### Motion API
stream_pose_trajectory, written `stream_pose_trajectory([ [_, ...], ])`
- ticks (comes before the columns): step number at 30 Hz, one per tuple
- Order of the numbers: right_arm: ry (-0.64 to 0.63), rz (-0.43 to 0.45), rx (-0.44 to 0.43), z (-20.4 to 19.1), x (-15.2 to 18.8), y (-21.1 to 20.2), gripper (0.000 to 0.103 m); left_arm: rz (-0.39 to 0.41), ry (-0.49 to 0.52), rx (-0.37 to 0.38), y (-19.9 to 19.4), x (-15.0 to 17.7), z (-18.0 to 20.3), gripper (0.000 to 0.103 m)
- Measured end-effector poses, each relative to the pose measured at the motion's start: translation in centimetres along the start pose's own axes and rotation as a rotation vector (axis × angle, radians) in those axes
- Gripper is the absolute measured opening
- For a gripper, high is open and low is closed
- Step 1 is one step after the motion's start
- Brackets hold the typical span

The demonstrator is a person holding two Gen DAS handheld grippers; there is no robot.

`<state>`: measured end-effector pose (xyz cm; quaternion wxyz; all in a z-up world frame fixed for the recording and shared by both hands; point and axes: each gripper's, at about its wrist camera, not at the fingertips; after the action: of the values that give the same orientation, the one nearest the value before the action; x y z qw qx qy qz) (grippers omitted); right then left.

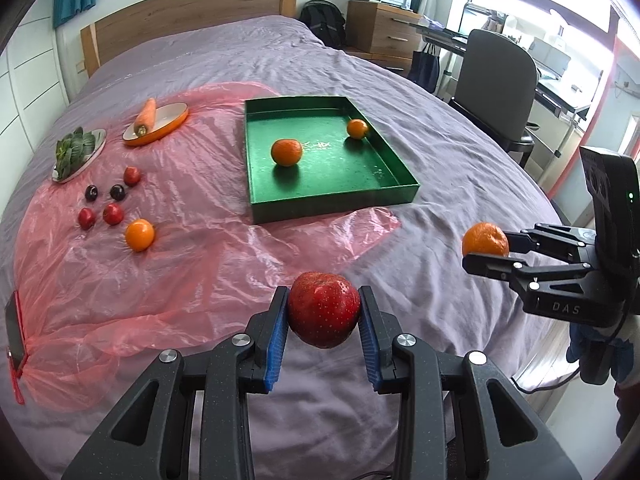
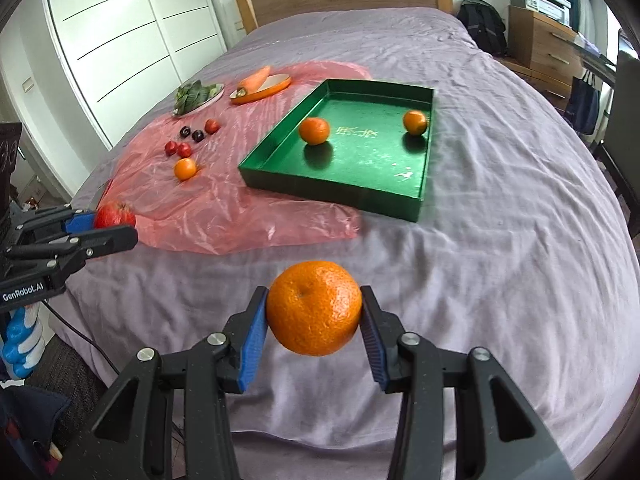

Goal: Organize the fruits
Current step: 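Carry the apple in the left tool and the orange in the right tool over the green tray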

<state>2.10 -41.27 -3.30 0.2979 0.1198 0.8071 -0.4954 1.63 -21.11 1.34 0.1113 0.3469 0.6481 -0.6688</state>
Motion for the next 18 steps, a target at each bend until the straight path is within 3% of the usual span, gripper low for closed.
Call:
stream_pose_trajectory([
  [9,0.027,0.034,0.015,2.1,-0.6,-0.2,0.085,-0.001,0.005,0.008,1.5,-1.5,0.5,0.029],
  [18,0.020,0.066,0.005,3.7,-3.0,0.8,0.085,0.026,-0.030,-0.004,4.1,-5.4,-0.2,0.029],
])
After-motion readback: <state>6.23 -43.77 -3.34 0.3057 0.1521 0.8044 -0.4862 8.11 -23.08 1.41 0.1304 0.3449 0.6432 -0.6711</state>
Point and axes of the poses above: each gripper's, at about its wrist camera, not at the fingertips, and y roughly the way its jaws point, z to its right, x to its underside, and after that the axes turned 12 degrees about -x, right-handed
